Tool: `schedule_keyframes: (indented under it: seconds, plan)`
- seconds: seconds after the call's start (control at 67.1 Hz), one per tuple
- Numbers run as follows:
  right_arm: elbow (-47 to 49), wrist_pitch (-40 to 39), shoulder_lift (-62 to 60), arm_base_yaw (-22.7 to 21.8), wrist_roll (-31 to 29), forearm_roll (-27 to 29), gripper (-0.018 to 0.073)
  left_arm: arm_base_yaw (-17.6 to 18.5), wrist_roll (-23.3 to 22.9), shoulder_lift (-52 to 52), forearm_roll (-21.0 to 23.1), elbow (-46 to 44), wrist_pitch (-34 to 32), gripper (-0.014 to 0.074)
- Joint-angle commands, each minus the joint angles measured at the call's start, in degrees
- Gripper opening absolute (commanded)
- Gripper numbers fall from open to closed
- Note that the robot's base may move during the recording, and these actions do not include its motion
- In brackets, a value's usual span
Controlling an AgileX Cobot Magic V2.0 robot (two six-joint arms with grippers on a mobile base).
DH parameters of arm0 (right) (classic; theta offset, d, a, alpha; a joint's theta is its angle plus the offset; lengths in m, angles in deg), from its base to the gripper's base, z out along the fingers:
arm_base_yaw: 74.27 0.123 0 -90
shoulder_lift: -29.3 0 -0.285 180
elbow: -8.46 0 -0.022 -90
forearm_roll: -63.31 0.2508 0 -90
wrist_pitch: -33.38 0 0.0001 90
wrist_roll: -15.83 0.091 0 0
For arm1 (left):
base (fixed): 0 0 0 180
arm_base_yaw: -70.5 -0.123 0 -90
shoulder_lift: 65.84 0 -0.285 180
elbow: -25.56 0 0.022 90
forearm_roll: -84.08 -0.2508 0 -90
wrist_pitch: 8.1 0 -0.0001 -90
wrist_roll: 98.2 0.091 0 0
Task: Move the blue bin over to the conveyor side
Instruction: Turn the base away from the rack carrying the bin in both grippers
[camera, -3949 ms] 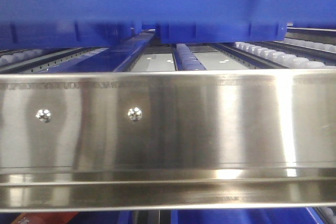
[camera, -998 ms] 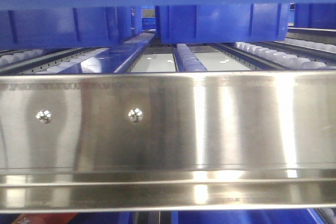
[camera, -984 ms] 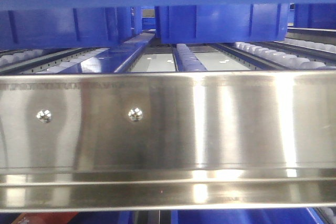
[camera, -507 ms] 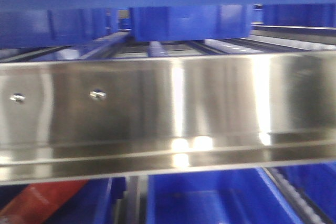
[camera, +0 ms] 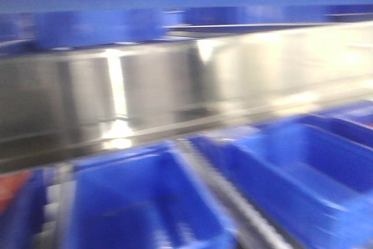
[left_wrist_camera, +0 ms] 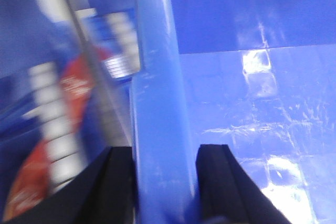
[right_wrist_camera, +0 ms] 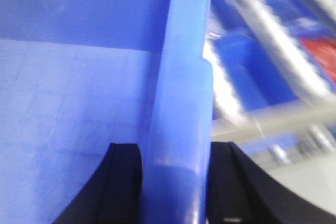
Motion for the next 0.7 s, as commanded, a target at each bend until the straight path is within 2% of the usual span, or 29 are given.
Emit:
schedule_keyframes:
  seconds: [0.0, 0.685]
  plan:
    - [0.9, -4.5, -1.2, -0.4, -1.6, -4.4, -0.0078, 0.1, 0.2, 1.0, -4.2, -1.3, -5.1, -0.0018]
    - [0.9, -4.5, -1.2, -0.4, -1.6, -4.4, -0.0078, 0.1, 0.2, 1.0, -4.2, -1.3, -5.1, -0.0018]
